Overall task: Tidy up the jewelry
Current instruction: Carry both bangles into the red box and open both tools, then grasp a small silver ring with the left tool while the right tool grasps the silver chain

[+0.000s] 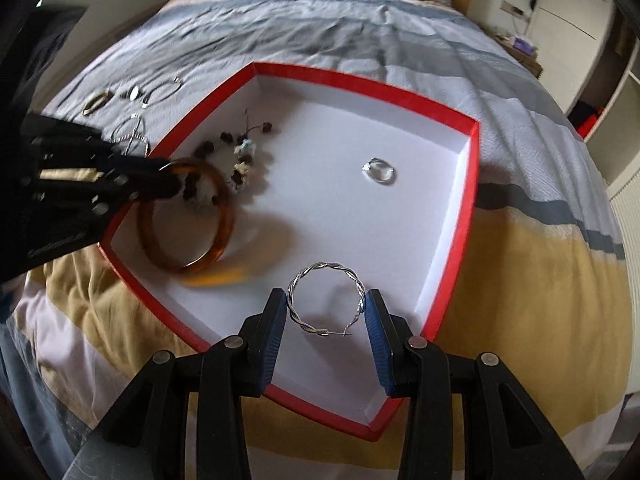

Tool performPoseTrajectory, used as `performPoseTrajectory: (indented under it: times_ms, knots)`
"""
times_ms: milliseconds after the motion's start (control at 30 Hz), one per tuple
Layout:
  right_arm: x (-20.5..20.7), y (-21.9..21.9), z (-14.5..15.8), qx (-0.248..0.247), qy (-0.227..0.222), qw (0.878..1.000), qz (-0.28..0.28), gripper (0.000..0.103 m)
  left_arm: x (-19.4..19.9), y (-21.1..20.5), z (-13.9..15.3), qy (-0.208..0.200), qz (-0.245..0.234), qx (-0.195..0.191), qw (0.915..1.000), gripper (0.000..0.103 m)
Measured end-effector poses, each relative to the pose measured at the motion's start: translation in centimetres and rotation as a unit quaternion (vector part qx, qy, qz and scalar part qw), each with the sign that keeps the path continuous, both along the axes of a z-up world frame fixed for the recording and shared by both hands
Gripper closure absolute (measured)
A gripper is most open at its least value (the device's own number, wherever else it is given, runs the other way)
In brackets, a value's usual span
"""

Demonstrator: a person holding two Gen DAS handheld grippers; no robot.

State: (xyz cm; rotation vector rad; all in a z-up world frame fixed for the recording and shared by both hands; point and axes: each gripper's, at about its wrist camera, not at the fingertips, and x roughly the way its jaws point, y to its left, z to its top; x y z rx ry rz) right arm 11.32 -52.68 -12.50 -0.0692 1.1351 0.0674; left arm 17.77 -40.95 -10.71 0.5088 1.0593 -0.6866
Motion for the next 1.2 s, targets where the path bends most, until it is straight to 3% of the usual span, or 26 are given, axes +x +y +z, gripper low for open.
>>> performPoseTrajectory:
  times_ms: [267, 467, 533, 600, 733, 1000, 1100, 1200]
  knots:
    - [0.1, 0.2, -0.6, -0.003, 0.016, 1.000, 0.008, 0.063, 0.0, 0.2, -0.9, 0.008, 0.013, -0.011, 0.9998, 0.093]
    - [0.2, 0.4, -0.1, -0.005, 0.012, 1.000, 0.000, 0.059, -0.2, 1.1, -0.3, 0.027, 0.022, -0.039, 0.9986, 0.092]
    - [-0.3, 0.4, 0.5, -0.004, 0.005, 1.000, -0.007, 0.050, -0.5, 1.6, 0.3, 0.030, 0.020, -0.049, 0.9981, 0.089]
    - [-0.9, 0.4, 1.2, -0.005, -0.001, 1.000, -0.013, 0.049, -0.8, 2.2, 1.3, 0.027, 0.025, -0.059, 0.9976, 0.076]
    - [-3.2, 0.4, 3.3, -0.006, -0.025, 0.999, -0.037, 0.048, -1.8, 4.1, 3.8, 0.016, 0.037, -0.077, 0.9962, 0.073]
    - [-8.2, 2.4, 8.1, -0.013, -0.073, 0.996, -0.058, 0.048, -4.9, 11.2, 7.4, -0.001, 0.063, -0.091, 0.9939, 0.067]
    - [-9.7, 4.0, 9.9, -0.015, -0.095, 0.994, -0.057, 0.048, -5.8, 14.4, 7.8, 0.001, 0.078, -0.092, 0.9928, 0.061]
    - [-10.6, 6.2, 11.1, -0.010, -0.113, 0.992, -0.056, 0.046, -7.0, 18.8, 8.1, -0.012, 0.094, -0.088, 0.9916, 0.060]
